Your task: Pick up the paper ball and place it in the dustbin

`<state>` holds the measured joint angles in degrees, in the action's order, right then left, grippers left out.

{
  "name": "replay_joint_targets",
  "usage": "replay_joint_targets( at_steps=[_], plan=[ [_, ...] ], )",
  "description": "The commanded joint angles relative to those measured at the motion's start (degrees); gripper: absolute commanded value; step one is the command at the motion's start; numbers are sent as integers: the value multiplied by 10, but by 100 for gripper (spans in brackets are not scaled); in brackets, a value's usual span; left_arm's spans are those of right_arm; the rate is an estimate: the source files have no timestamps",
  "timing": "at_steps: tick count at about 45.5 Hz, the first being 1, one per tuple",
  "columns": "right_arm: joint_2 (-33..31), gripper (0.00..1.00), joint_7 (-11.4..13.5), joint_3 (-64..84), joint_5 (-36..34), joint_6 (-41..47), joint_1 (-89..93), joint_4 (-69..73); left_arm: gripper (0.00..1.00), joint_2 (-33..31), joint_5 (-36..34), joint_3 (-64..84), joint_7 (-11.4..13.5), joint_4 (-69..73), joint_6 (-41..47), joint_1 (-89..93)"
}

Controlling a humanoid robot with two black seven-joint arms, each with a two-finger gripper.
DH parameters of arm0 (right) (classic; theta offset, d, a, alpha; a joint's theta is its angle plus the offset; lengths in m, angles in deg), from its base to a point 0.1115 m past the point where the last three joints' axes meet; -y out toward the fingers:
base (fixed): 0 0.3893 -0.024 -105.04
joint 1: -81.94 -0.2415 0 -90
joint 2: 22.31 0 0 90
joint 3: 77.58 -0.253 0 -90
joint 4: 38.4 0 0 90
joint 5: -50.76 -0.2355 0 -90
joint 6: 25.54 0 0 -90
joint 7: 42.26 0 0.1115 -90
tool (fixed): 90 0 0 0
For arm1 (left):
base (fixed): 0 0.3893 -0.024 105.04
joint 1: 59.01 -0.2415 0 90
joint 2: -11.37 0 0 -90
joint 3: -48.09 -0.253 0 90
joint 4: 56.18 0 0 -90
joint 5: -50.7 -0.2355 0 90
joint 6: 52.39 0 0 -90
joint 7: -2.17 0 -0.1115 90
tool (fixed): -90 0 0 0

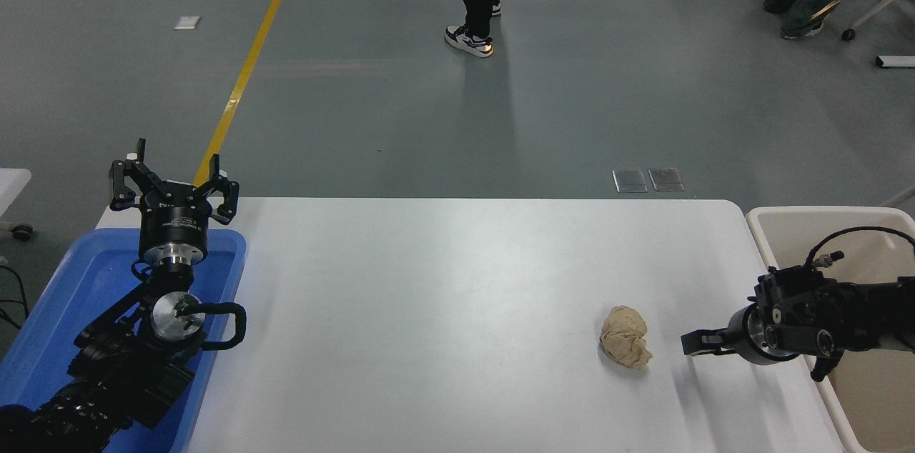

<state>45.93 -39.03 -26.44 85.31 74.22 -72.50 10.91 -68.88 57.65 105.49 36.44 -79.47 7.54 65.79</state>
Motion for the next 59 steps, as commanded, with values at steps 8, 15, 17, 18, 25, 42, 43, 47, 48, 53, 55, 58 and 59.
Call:
replay_joint_targets(
  at_steps=[8,15,17,18,25,42,43,47,48,53,55,58,59],
  plan=[
    [2,100,0,-4,-1,1,0,0,99,-1,1,1,0,0,0,0],
    [4,100,0,-4,-1,1,-4,6,99,-1,1,0,0,0,0,0],
    [2,100,0,-4,-1,2,-9,15,99,-1,1,0,0,0,0,0],
    [0,100,0,-4,-1,3,-11,21,99,-1,1,0,0,0,0,0],
    [-41,100,0,-3,0,14,-67,74,99,-1,1,0,0,0,0,0],
    [-210,100,0,52,-1,146,-374,265,99,-1,1,0,0,0,0,0],
    [-211,100,0,62,-2,156,-396,272,99,-1,1,0,0,0,0,0],
    [-213,100,0,105,-31,193,-501,312,99,-1,1,0,0,0,0,0],
    [-213,100,0,113,-42,201,-523,320,99,-1,1,0,0,0,0,0],
    [-212,100,-1,144,-67,235,-611,350,99,-1,1,0,0,0,0,0],
    [-210,100,-1,150,-76,241,-642,365,99,-1,1,0,0,0,0,0],
    [-203,100,-1,157,-89,250,-680,374,99,-1,1,0,0,0,0,0],
    [-201,100,-1,157,-91,257,-691,374,99,-1,1,0,0,0,0,0]
  ],
)
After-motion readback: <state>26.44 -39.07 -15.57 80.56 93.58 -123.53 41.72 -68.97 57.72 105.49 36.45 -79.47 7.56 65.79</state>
